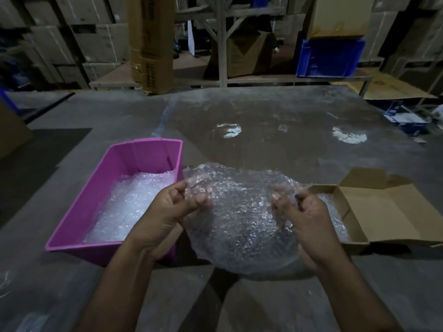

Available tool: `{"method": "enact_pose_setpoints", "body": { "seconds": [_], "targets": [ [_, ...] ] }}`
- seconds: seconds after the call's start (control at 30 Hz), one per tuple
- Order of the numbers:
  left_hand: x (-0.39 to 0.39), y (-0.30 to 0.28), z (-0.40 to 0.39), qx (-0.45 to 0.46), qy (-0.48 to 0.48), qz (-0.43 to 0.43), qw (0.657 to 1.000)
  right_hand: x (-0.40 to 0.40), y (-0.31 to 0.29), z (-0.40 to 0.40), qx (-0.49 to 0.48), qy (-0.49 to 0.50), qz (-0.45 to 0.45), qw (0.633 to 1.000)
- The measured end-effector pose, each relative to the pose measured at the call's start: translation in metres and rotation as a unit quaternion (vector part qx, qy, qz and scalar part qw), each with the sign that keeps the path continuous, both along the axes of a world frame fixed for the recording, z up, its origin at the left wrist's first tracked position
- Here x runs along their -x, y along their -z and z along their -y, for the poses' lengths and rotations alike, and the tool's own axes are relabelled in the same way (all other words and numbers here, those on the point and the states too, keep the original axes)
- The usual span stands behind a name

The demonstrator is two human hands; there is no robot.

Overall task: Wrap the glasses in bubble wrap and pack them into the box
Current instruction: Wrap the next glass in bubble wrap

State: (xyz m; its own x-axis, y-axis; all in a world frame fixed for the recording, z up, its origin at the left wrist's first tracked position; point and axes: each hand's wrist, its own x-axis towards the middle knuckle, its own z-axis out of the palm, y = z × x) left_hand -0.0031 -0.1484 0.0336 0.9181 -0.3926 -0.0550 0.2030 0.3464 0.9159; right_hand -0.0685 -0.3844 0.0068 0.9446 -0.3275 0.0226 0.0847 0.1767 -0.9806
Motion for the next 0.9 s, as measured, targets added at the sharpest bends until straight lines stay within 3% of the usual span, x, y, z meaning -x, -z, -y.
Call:
{"method": "enact_pose_setpoints", "body": {
  "seconds": [0.33,0.47,0.57,0.67,0.9],
  "targets": [
    [0.002,0.015,0.011,-0.146,-0.101,0.109,0.978,0.006,0.003,0.012,0.008,-0.033,-0.009,0.999],
    [0.002,0.014,0.016,-0.131,-0.096,0.108,0.981,0.006,0.008,0.02,-0.02,-0.036,0.013,0.999],
    [0.0,0.012,0.014,-0.111,-0.053,0.062,0.991,0.004,0.008,0.023,-0.006,-0.037,0.036,0.999],
    [-0.002,0.009,0.015,-0.097,-0.043,0.026,0.994,0.003,0.008,0.027,-0.057,-0.043,0.019,0.997],
    [-0.008,0.012,0.013,-0.094,-0.035,0.04,0.994,0.003,0.008,0.031,-0.061,-0.05,0.001,0.997]
  ]
}}
